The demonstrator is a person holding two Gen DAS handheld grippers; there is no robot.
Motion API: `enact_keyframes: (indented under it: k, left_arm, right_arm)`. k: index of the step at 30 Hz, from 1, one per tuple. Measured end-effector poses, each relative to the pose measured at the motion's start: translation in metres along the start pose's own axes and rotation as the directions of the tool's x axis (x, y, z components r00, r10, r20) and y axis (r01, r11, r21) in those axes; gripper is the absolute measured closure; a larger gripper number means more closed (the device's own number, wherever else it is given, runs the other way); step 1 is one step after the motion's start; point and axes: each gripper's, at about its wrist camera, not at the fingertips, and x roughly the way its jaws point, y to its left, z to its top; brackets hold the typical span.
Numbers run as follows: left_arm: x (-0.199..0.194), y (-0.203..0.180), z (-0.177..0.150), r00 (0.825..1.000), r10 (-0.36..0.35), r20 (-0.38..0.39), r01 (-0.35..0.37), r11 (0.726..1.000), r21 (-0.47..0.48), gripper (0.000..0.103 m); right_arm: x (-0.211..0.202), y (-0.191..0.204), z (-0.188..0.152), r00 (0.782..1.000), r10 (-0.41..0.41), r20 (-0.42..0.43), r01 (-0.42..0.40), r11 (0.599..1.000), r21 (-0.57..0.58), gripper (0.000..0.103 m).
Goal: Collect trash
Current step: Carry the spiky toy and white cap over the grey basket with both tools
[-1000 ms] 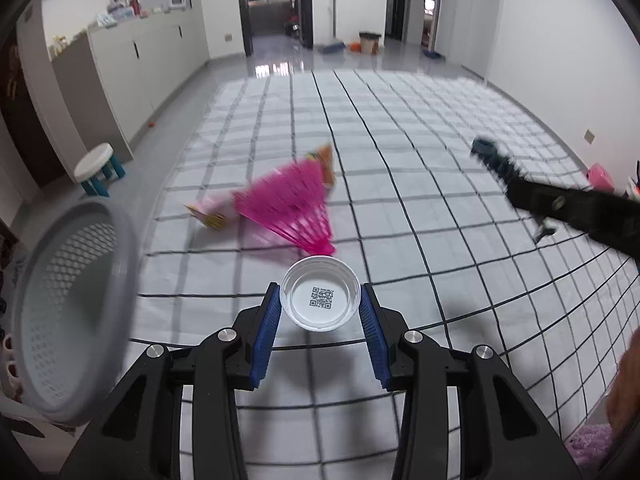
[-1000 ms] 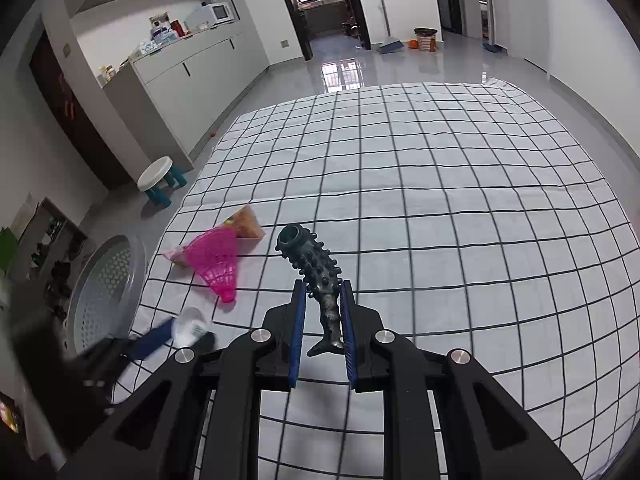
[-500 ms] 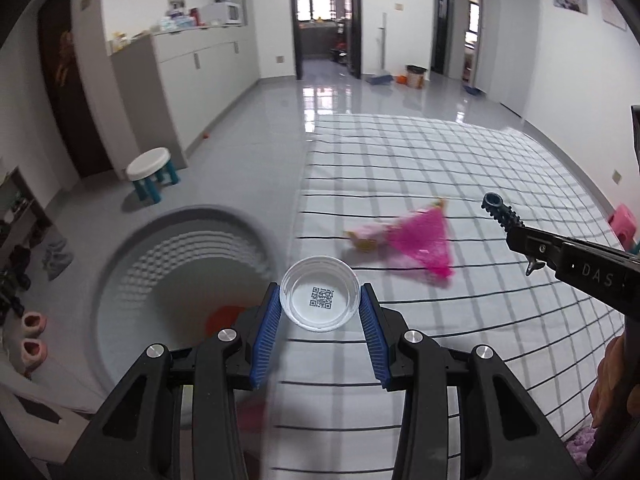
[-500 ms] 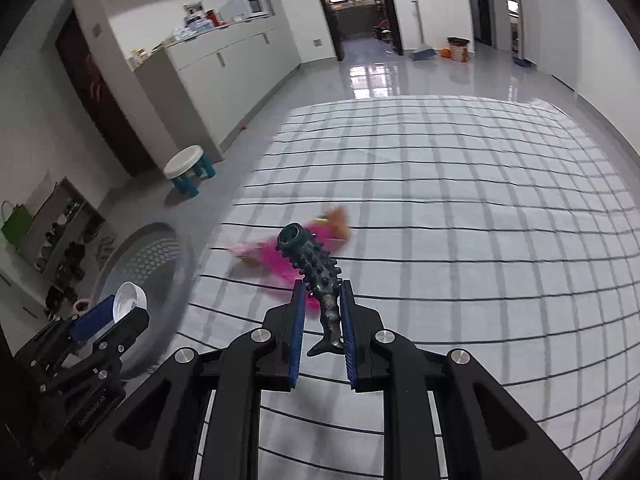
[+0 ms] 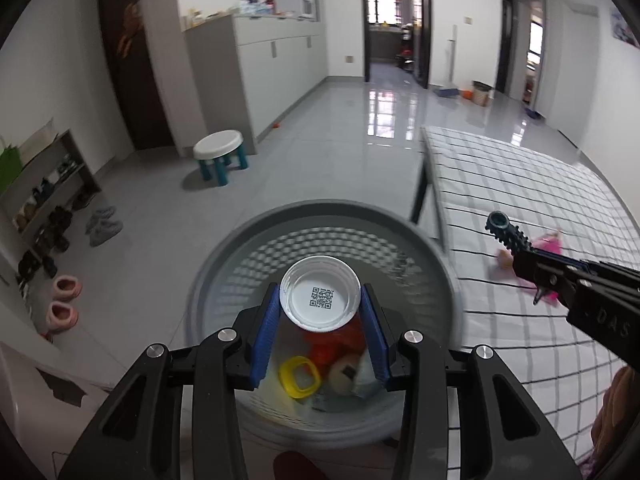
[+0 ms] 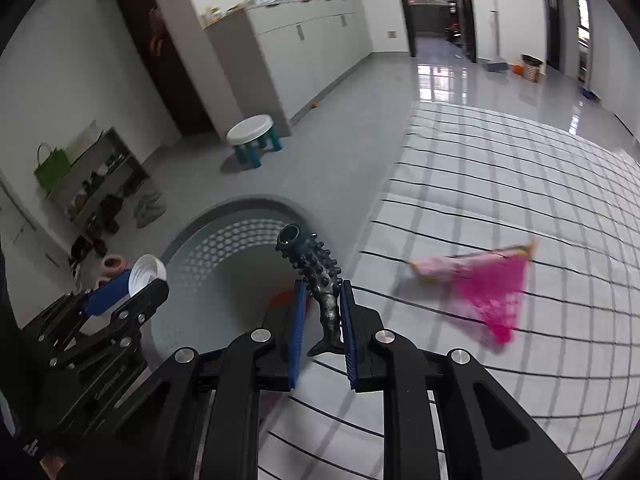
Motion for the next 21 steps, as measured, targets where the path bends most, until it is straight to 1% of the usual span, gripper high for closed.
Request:
enact_keyframes:
  k: [5,10,15,21]
  left_arm:
    - [0.018,0.026,-0.002,0.999,0.030,-0.031,-0.031,0.998,-0.051,0.064]
    - [0.035,0.043,-0.007,0.997,0.038,-0.072,-0.044,0.995,-0.087,0.064]
    - [0.043,0.047,-0.012,0.995,0.045,-0.092,-0.053,0.995,-0.085,0.063]
    - [0.046,0.049,-0.013,0.994,0.034,-0.106,-0.044,0.994,-0.101,0.063]
  right_arm:
    - [0.022,0.027,0.009,1.000,0.023,-0.021,-0.024,0.999,-0.047,0.086]
    - [0.045,0.041,0.014,0.998,0.030,-0.051,-0.034,0.996,-0.081,0.086]
    - [0.064,0.047,0.010,0.994,0.048,-0.097,-0.057,0.994,-0.094,0.086]
    - [0.075,0.055,0.008,0.990,0.051,-0.128,-0.066,0.991,-0.113,0.086]
